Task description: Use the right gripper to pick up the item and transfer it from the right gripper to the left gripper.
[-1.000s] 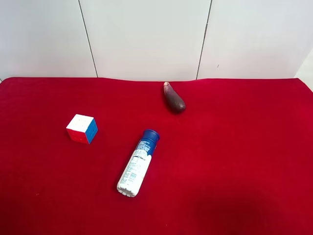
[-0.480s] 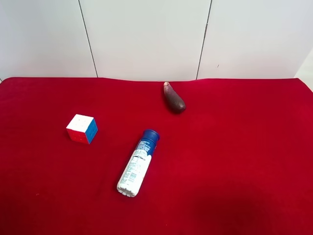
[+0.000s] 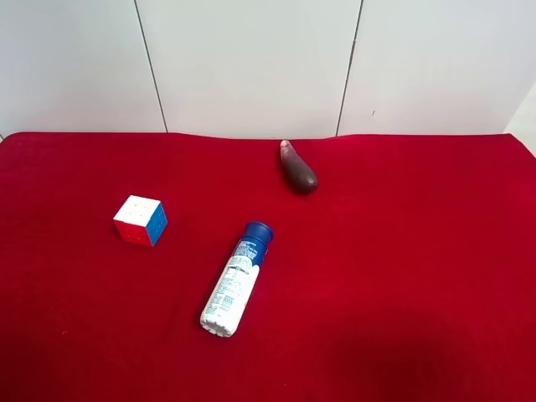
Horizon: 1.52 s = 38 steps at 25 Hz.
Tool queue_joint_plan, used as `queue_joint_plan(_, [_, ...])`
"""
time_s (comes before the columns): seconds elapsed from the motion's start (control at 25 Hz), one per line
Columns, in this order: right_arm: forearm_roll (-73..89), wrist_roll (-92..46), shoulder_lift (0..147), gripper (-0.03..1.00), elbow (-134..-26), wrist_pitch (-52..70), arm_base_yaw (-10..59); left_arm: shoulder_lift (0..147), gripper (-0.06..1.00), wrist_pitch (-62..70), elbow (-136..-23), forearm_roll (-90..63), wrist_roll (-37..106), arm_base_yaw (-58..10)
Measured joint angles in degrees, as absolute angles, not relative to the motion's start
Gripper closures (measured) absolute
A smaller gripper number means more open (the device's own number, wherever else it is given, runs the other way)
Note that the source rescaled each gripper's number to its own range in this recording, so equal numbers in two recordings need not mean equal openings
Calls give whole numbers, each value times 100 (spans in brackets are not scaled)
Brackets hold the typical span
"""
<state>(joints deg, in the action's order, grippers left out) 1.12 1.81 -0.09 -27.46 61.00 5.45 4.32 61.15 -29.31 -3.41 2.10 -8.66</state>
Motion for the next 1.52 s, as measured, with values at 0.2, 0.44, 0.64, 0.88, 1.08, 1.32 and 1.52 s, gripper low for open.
queue_joint_plan(0.2, [112,181,-9,-3,-2746,6100,545,432,-5,6115,-2931,-342,246,-866])
queue_joint_plan(0.44, [112,181,-9,-3,-2746,6100,545,432,-5,6115,-2931,-445,399,-508])
queue_joint_plan(0.64, [112,181,-9,-3,-2746,6100,545,321,-5,6115,-2931,-710,739,122])
queue_joint_plan(0.88, [112,181,-9,-3,-2746,6100,545,-24,-5,6129,-2931,-882,949,521])
queue_joint_plan(1.08, [112,181,-9,-3,-2746,6100,545,-30,-5,6129,-2931,-898,996,463])
queue_joint_plan(1.32, [112,181,-9,-3,-2746,6100,545,-30,-5,6129,-2931,-906,1000,440])
queue_joint_plan(1.52, [112,181,-9,-3,-2746,6100,545,-30,-6,6129,-2931,-906,1000,440])
